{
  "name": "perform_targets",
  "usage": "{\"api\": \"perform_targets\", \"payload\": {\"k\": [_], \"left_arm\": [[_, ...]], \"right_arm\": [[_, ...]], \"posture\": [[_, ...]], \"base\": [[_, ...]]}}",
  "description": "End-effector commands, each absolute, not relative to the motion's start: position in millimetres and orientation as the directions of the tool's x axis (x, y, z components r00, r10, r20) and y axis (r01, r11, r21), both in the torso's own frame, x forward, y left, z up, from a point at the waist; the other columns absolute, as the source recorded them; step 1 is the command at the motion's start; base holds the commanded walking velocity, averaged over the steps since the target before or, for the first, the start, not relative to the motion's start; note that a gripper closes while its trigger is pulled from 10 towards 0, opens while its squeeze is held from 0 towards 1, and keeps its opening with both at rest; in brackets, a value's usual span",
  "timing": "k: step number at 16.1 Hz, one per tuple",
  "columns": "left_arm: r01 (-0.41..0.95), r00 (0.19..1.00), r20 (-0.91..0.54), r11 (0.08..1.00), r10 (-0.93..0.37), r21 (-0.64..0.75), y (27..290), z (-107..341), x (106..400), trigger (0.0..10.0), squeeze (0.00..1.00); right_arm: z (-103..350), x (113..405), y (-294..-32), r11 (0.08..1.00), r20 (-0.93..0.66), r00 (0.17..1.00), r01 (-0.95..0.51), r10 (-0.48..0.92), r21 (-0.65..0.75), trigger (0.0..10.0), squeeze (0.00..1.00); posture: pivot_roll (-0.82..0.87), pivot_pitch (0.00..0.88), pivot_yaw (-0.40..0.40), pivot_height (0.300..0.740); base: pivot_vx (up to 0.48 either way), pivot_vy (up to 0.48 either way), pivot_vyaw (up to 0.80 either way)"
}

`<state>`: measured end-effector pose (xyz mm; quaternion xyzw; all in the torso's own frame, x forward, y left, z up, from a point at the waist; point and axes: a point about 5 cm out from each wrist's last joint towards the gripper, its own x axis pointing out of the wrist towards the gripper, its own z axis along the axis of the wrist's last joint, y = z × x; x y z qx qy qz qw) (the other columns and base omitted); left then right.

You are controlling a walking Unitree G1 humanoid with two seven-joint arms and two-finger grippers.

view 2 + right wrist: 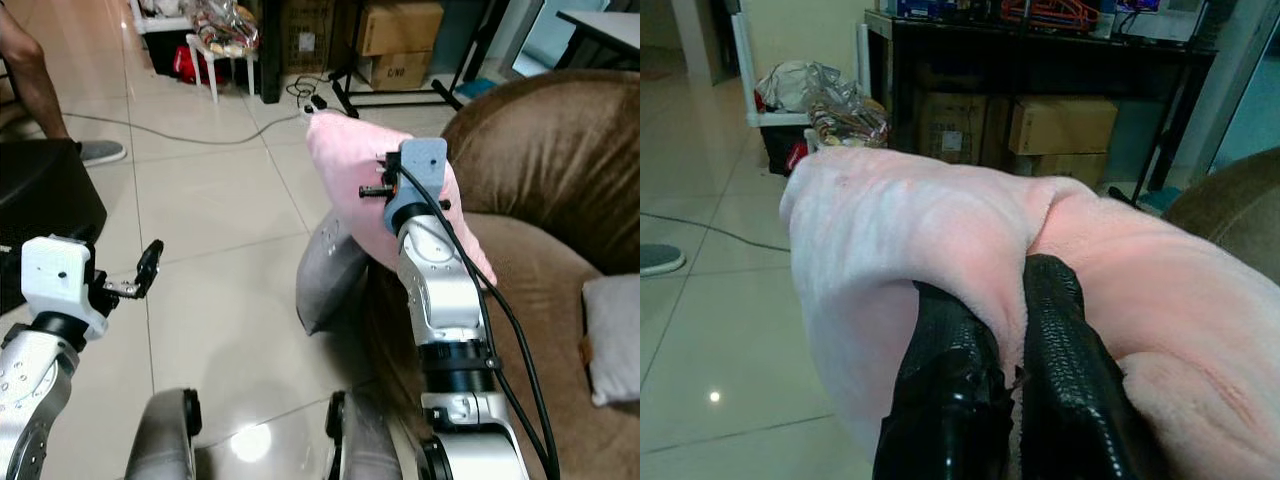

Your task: Move the pillow to the sofa from floor

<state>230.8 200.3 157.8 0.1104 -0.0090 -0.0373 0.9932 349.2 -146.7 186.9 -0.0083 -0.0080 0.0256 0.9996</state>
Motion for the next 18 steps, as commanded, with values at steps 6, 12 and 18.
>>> {"api": "perform_targets", "payload": {"k": [6,12,18], "left_arm": [[0.096,0.995,0.009,0.970,-0.101,0.223,196.2,157.3,234.0,10.0,0.00],[0.110,0.993,0.008,0.966,-0.115,0.232,195.4,157.9,236.7,10.0,0.00],[0.104,0.994,0.009,0.962,-0.110,0.251,199.1,159.3,237.5,10.0,0.00]], "right_arm": [[195.5,349.7,-155.4,1.000,0.040,0.999,-0.018,0.019,-0.019,10.0,0.00],[194.3,350.2,-160.1,1.000,0.035,0.999,0.001,-0.001,-0.021,10.0,0.00],[192.1,350.2,-157.2,1.000,0.030,1.000,0.003,-0.002,-0.015,10.0,0.00]], "posture": [[0.05,0.000,-0.087,0.695],[0.05,0.000,-0.077,0.740],[0.05,0.000,-0.075,0.740]], "base": [[0.000,0.000,0.00],[0.000,0.000,0.00],[0.000,0.000,0.00]]}}
